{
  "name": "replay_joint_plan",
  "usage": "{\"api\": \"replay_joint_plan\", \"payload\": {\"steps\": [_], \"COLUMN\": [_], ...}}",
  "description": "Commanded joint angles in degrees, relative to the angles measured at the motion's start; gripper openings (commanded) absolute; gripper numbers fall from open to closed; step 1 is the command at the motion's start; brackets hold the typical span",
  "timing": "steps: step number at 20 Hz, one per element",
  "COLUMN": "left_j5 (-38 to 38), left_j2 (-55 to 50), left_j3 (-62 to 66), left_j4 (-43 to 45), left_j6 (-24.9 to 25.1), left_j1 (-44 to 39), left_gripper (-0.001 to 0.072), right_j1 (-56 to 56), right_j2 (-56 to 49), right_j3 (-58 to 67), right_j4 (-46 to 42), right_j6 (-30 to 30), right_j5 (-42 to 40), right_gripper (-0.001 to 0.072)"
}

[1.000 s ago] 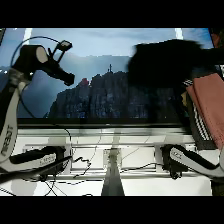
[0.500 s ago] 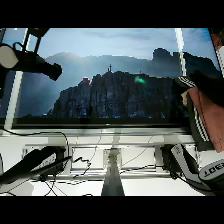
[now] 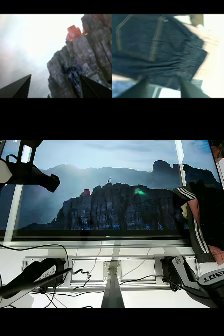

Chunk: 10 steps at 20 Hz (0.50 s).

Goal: Fold the clothes and pants, and hang the long-sleeved shirts on hangers.

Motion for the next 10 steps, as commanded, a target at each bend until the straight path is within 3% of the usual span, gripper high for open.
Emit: {"api": "replay_joint_plan", "payload": {"steps": [1,2,5,10], "left_j5": [0.00,0.00,0.00,0.00], "left_j2": [0.04,0.04,0.04,0.04], "left_j3": [0.02,0.02,0.02,0.02], "left_j4": [0.02,0.02,0.02,0.02], "left_j6": [-0.02,-0.02,-0.02,-0.02], "left_j1": [0.00,0.00,0.00,0.00], "left_gripper": [0.0692,0.0692,0.0692,0.0692], "right_j1": [12.07,16.81,31.21,49.81], "right_j2": [-1.51,-1.81,-2.97,-3.98], "right_j3": [-0.07,-0.07,-0.11,-0.11], "right_j4": [1.42,1.31,-0.09,-9.94], "right_j6": [-3.54,-4.11,-5.79,-5.57], "right_j5": [-1.64,-2.64,-4.66,-5.62], "right_gripper": [0.0112,0.0037,0.0037,0.0036]}}
